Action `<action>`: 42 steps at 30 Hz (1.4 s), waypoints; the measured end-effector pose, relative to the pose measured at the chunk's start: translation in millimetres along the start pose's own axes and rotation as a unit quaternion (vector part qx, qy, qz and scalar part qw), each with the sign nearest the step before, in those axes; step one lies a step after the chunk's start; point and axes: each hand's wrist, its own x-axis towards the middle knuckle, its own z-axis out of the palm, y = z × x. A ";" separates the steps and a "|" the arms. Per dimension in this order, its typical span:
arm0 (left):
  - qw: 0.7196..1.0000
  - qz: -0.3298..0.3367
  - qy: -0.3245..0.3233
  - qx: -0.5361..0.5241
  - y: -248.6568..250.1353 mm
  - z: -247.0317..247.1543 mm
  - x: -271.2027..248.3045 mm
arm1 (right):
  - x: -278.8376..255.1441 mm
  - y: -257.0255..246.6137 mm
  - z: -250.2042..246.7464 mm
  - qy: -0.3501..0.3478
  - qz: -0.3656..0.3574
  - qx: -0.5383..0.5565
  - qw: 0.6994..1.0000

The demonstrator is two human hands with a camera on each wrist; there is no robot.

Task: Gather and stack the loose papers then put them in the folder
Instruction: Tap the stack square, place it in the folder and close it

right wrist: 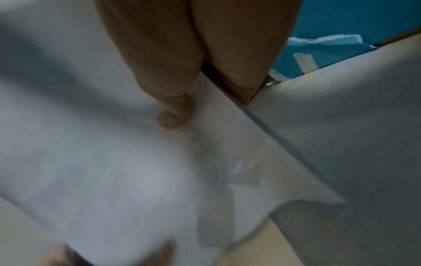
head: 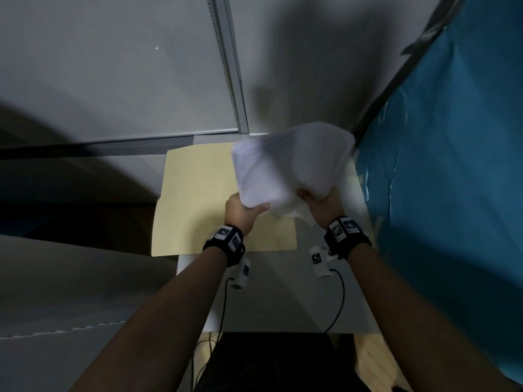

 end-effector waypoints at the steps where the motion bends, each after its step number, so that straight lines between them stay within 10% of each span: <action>1: 0.997 0.019 -0.012 0.079 -10.2 -2.0 2.8 | 3.8 -0.5 -2.3 0.003 0.000 0.004 1.000; 6: 0.910 -0.018 0.012 0.414 -70.7 -39.8 12.8 | 23.6 -12.0 -39.8 0.030 -0.048 -0.066 0.996; 9: 0.895 -0.081 -0.053 0.435 -81.9 -54.5 8.4 | 23.6 -9.3 -55.7 0.024 -0.037 -0.062 0.997; 16: 0.861 0.008 -0.068 0.503 -67.1 -7.1 -45.3 | 21.8 12.4 -51.7 0.026 -0.025 -0.050 0.998; 21: 0.901 0.016 0.076 0.426 -66.9 -35.6 -46.9 | 11.1 24.0 -60.3 0.015 -0.013 -0.039 0.999; 29: 0.896 -0.041 -0.131 0.422 -79.2 -36.3 -32.8 | -7.8 84.1 -73.0 0.007 0.045 -0.101 0.994; 42: 0.901 -0.054 -0.096 0.420 -72.1 -43.4 -41.4 | -25.3 112.9 -55.5 -0.068 0.085 -0.161 0.981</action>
